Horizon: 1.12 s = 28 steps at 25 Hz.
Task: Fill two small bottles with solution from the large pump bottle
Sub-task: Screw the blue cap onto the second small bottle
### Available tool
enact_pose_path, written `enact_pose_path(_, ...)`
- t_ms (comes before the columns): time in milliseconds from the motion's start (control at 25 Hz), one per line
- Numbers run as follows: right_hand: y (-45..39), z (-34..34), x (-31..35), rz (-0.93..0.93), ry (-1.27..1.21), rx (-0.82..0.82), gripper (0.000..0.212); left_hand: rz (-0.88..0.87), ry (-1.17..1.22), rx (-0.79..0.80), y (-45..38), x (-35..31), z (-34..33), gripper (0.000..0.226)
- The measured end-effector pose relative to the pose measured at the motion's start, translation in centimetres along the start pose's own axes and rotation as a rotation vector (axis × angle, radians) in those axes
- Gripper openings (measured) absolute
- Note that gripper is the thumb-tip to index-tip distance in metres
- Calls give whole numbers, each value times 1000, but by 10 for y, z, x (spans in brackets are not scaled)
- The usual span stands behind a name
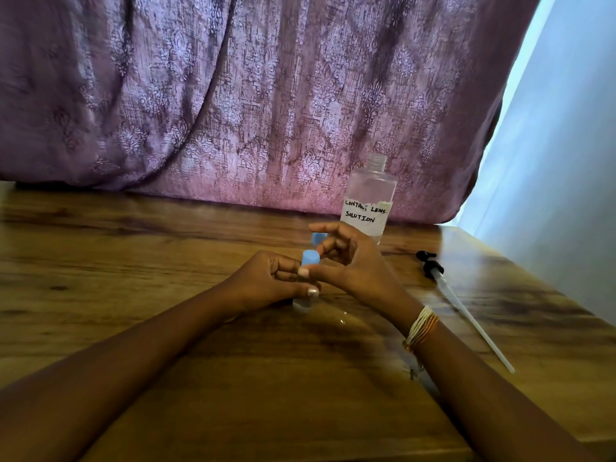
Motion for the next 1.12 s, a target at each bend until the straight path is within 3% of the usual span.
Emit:
enact_pose_path(200,0,-4,-3,-38,-215,86,62,12,4,15,-1,2,1,34)
enact_pose_path(360,-1,-2,-6,-38,-93,6,59,-8,4,0,-1,1,1,26)
enact_pose_path(560,-1,-6,-4,-14,-204,91,43,26,-24,-42,-2,3,2,23)
enact_pose_path(720,1,-3,-5,-6,-55,-49,34,-14,-84,-134,-2,0,2,15)
enact_pose_path(960,2,-12,-7,6,-80,-152,34,-106,-168,-286,-1,-3,8,25)
enact_pose_path(1120,3,11,-17,-2,102,-284,12,-75,-182,-370,-5,0,14,35)
Point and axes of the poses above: each hand's wrist, its own y-axis away from the middle knuckle, its own z-axis out of the back of the hand, x = y × z, the point moved 5 cm from there along -y, towards the middle knuckle, and after that the axes turned 15 degrees about z, right-handed, at the moved point
